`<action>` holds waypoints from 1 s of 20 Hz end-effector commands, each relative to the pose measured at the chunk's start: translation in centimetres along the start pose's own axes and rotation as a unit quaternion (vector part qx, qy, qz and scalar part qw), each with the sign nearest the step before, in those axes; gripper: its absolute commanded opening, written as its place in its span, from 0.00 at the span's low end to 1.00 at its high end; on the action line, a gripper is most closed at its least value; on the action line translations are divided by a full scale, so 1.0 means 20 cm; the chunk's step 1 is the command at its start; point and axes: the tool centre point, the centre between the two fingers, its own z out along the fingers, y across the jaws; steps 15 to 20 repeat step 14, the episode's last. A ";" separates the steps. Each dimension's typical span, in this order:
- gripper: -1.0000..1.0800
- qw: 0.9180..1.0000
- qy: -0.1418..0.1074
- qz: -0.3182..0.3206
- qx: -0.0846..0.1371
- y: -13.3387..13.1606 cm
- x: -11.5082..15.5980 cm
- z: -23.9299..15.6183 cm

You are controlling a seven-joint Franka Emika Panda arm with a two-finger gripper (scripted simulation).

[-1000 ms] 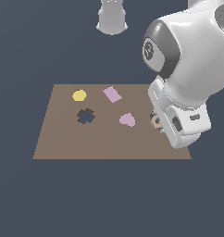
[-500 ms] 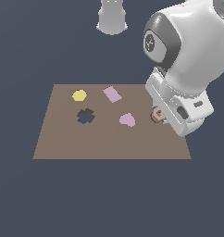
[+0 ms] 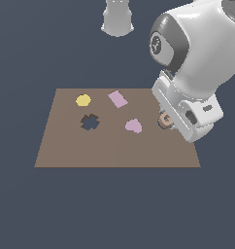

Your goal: Insert a designated object into the corresponding slot on a board.

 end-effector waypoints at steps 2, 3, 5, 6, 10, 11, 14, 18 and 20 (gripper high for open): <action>0.00 1.000 0.000 0.000 0.000 0.00 0.00 0.03; 0.00 1.000 0.000 0.000 0.000 0.00 0.00 0.04; 0.96 1.000 0.000 0.000 0.000 0.00 0.00 0.04; 0.96 1.000 0.000 0.000 0.000 0.00 0.00 0.04; 0.96 1.000 0.000 0.000 0.000 0.00 0.00 0.04; 0.96 1.000 0.000 0.000 0.000 0.00 0.00 0.04; 0.96 1.000 0.000 0.000 0.000 0.00 0.00 0.04; 0.96 1.000 0.000 0.000 0.000 0.00 0.00 0.04; 0.96 1.000 0.000 0.000 0.000 0.00 0.00 0.04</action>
